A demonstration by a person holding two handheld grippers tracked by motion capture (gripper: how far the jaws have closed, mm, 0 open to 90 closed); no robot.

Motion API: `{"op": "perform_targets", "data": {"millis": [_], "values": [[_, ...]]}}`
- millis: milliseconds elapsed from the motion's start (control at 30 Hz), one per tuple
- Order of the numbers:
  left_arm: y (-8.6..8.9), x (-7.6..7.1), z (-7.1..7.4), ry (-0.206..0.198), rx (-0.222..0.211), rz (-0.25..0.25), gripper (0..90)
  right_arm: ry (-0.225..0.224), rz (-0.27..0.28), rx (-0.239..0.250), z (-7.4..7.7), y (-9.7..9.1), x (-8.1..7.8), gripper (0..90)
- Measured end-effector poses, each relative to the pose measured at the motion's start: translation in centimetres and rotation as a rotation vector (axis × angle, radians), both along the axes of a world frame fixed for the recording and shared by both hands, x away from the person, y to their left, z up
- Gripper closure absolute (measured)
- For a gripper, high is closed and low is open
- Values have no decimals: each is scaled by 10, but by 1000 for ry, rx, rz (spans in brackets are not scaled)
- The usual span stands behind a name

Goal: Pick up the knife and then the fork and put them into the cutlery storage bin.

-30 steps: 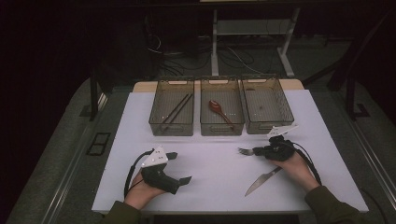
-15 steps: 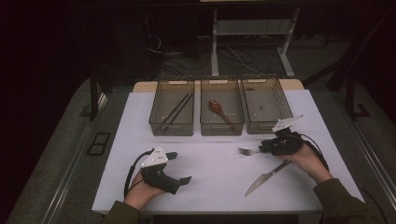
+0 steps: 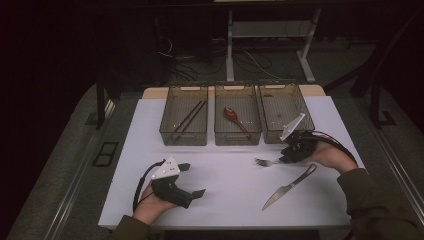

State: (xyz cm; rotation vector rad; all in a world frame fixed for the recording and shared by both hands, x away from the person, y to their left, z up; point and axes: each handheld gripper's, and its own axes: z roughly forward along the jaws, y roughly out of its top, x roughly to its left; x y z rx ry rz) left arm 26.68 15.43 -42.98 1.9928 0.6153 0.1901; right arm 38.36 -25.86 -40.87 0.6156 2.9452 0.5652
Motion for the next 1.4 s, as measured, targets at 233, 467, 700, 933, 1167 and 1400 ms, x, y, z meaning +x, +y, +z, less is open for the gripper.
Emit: {"op": "perform_targets", "data": {"millis": [233, 467, 700, 933, 1167, 1400], "values": [[-1, 0, 0, 0, 3, -7, 0, 23, 62, -77, -4, 8, 4, 687], [-1, 0, 0, 1, 4, -8, 0, 26, 120, -147, -10, 14, 6, 729], [-1, 0, -1, 0, 7, -13, 0, 26, 167, -177, -12, 18, 6, 758], [-1, 0, -1, 1, 6, -12, 0, 33, 210, -191, -12, 20, 7, 806], [-1, 0, -1, 3, 4, -9, 0, 38, 217, -180, -12, 19, 8, 835], [-1, 0, -1, 3, 4, -8, 0, 29, 201, -149, -9, 18, 9, 837]]}}
